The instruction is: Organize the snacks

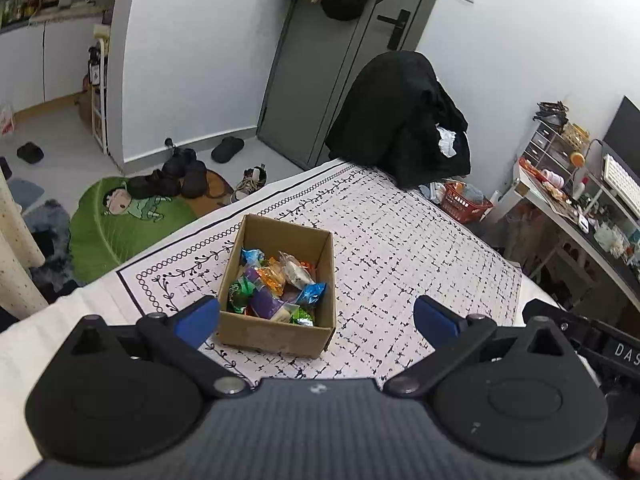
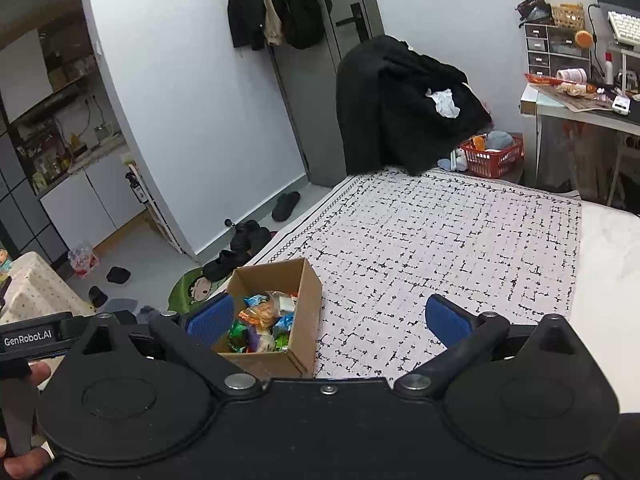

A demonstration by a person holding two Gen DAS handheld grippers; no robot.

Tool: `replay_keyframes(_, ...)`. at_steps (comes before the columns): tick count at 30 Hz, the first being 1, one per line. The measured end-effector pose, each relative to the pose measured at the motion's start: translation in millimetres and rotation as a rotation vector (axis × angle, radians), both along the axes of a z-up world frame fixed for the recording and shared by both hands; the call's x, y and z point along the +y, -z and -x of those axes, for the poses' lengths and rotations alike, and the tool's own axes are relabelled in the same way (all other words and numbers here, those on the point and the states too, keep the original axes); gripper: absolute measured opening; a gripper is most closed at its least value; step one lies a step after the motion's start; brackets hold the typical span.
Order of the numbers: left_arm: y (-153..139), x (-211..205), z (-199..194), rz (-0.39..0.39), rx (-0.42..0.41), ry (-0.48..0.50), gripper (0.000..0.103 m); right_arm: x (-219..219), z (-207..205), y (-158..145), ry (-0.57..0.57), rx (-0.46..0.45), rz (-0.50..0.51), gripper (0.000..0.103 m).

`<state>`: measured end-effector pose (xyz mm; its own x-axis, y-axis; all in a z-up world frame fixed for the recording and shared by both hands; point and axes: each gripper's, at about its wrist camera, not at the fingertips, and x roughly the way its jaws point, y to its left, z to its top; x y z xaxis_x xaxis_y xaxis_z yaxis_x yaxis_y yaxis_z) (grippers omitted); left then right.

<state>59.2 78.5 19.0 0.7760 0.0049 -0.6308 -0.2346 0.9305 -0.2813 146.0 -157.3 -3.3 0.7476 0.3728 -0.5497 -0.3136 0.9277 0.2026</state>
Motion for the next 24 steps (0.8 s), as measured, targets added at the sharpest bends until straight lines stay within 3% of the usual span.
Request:
replay_keyframes(17,-25,-15,48,-0.071,-0.053,0.043,0.103,-7,51,-15,-0.048,-0.052,0.022,0.103)
replay_keyframes(24,-26,-20,54,-0.128,-0.027,0.052,0.103,-11,59,-19,-0.052,-0.057,0.029,0.103)
